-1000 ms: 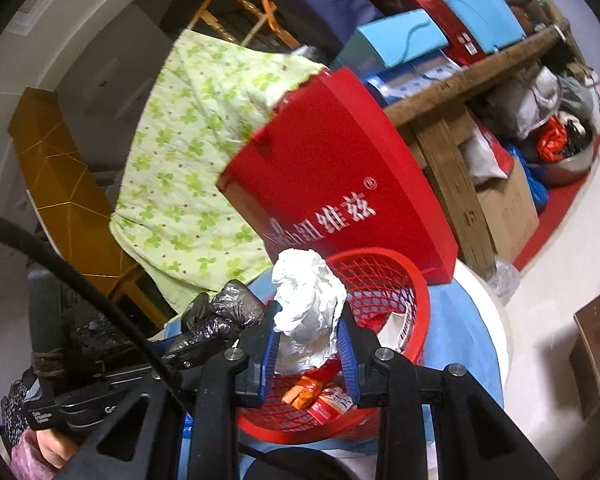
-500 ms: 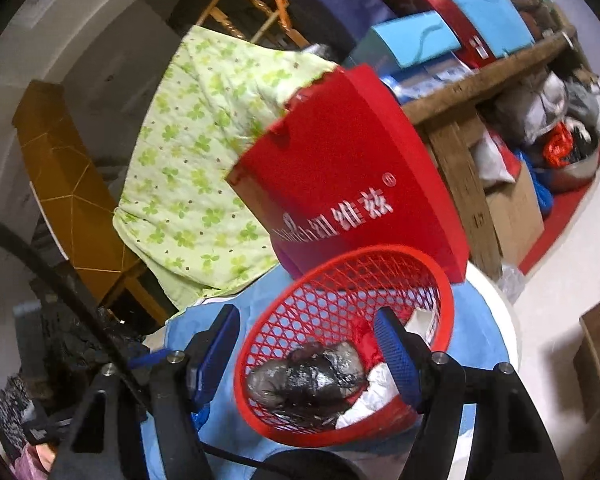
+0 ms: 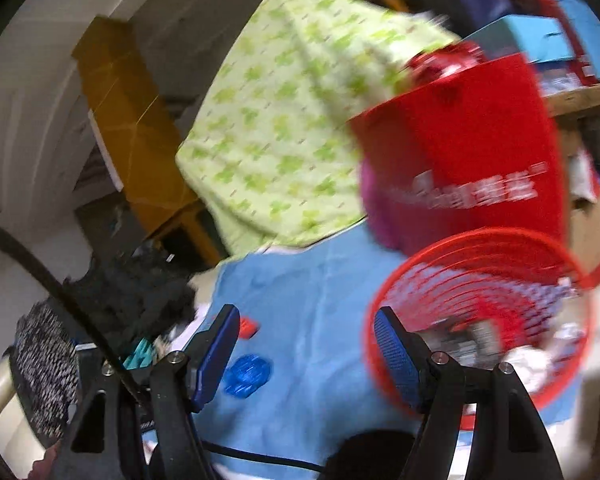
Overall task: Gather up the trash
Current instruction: 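Move both tools back over the red and blue bags on the towel, then grasp the red plastic bag with the left tool while the right tool grasps the blue bag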
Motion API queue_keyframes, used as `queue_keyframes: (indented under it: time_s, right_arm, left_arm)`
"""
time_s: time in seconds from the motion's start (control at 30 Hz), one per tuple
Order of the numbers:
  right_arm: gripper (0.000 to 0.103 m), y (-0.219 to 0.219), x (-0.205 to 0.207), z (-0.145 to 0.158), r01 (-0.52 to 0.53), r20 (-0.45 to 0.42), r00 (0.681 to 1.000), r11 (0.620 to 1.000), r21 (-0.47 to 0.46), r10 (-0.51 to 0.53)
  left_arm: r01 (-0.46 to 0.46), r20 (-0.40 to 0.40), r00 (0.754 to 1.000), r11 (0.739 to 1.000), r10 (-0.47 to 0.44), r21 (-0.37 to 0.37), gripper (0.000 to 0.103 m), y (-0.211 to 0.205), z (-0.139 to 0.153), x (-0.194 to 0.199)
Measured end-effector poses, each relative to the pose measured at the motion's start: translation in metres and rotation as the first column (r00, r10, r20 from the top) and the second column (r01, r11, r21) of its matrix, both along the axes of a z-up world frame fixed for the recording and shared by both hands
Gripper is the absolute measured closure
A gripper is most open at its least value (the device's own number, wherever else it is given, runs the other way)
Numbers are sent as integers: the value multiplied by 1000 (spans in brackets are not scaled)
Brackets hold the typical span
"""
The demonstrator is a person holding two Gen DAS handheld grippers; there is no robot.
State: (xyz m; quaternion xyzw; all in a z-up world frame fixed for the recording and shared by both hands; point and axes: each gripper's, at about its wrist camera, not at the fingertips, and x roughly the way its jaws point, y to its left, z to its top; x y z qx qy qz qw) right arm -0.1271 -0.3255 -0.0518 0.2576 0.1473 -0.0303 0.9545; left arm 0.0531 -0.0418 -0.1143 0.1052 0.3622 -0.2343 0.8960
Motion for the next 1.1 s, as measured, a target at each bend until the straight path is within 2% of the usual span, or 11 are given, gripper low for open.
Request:
queue_keyframes:
  time_s: [0.1,0.2,0.33,0.4,0.57,0.7,0.73,0.77,0.8,0.9,1.1]
  right_arm:
    - [29,26,48,-8,-101,-88,991,995,5,101]
    - [29,45,94,-26,-175,-176,968,984,36,178]
    - [29,69,170,-66,-266,-308,902,951,158,303]
    - [29,80,205,-89,-281,-365,864,934,222,347]
    - [29,98,271,-136,-263,-433,806,899,351,405]
    - [29,105,311,-163,-207,-516,765,906,369,385]
    - [32,108,319,-170,-206,-537,753,911,357,381]
    - [39,109,323,-174,-215,-539,747,909,358,389]
    - [40,110,326,-179,-235,-532,741,901,365,409]
    - [44,110,323,-176,-296,-494,761,903,311,420]
    - [44,67,288,-157,-274,-382,851,926,260,359]
  left_arm:
    - [-88,6,996,996,88,-7,46,35,-5,15]
    - [-160,15,987,987,160,-5,46,64,-12,29]
    - [-226,-3,974,974,226,-4,46,93,-23,51]
    - [-247,-7,969,969,247,0,46,104,-28,59]
    - [-283,-6,959,959,283,15,46,120,-31,82]
    - [-276,12,961,961,276,29,46,117,-27,109]
    - [-268,16,963,963,268,33,46,113,-26,117]
    - [-259,16,966,965,259,35,45,109,-26,124]
    - [-246,14,969,969,246,35,45,103,-26,133]
    - [-202,1,979,979,202,27,42,82,-27,158]
    - [-123,-63,991,992,122,-25,36,13,-31,224]
